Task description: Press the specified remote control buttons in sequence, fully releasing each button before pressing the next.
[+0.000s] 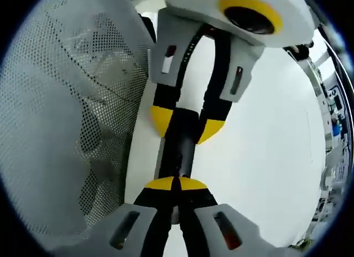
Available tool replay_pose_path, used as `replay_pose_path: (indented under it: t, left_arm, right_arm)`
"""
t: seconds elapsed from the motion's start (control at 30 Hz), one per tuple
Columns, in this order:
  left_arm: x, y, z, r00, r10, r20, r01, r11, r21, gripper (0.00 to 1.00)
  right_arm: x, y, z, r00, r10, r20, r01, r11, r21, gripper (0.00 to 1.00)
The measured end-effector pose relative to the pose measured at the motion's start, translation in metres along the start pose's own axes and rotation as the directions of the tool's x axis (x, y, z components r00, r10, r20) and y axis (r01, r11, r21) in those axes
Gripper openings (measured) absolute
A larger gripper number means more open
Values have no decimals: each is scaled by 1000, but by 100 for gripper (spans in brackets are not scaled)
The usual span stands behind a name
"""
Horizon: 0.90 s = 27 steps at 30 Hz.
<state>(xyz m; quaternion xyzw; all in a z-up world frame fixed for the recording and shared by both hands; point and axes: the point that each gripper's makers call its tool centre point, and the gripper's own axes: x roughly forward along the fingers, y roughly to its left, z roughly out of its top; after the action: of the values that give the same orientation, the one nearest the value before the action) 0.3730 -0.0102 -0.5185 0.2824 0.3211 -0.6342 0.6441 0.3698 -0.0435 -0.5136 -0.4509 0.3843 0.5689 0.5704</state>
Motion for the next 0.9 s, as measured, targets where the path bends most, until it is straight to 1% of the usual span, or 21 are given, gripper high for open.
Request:
replay_pose_path:
  t: [0.07,0.13,0.17,0.2,0.3,0.4,0.47,0.6,0.7,0.77,0.83,0.9]
  left_arm:
    - [0,0,0,1000,0,2,0,1000,0,24]
    - [0,0,0,1000,1,6,-1,1000,1,24]
    - [0,0,0,1000,1,8,-1,1000,1,24]
    - [0,0,0,1000,2,9,-2,1000,3,24]
    - [1,1,0,1000,2,8,-2,1000,4,24]
    - [1,0,1,1000,1,7,-1,1000,4,24]
    - [0,0,1,1000,0,8,0,1000,5,24]
    - [0,-1,1,1000,0,10,0,1000,5,24]
    - [-1,-1,2,1000,0,12,0,1000,7,24]
    - [-1,-2,2,1000,0,15,0,1000,7,24]
    - [-1,-2,2,1000,0,17,-1,1000,9,24]
    - [-1,-2,2,1000,0,18,-1,1000,10,24]
  right_arm:
    - [0,-1,0,1000,19,23,-20,998,55,0]
    - [-1,-2,0,997,41,63,-48,992,118,0]
    - [-1,-2,0,994,63,91,-75,988,136,0]
    - [-1,-2,-1,992,78,99,-90,989,121,0]
    - [-1,-3,-3,990,89,106,-100,990,102,0]
    - [0,-5,-2,992,97,79,-105,990,99,0]
    - [1,-12,-4,996,74,56,-79,993,92,0]
    - [2,-14,-2,993,110,45,-115,987,110,0]
    - [2,-14,-2,989,142,29,-144,978,154,0]
    - [3,-12,-2,987,160,10,-158,966,204,0]
    - [2,-10,0,984,178,-14,-171,961,219,0]
    - [2,-10,-1,980,194,-40,-176,947,269,0]
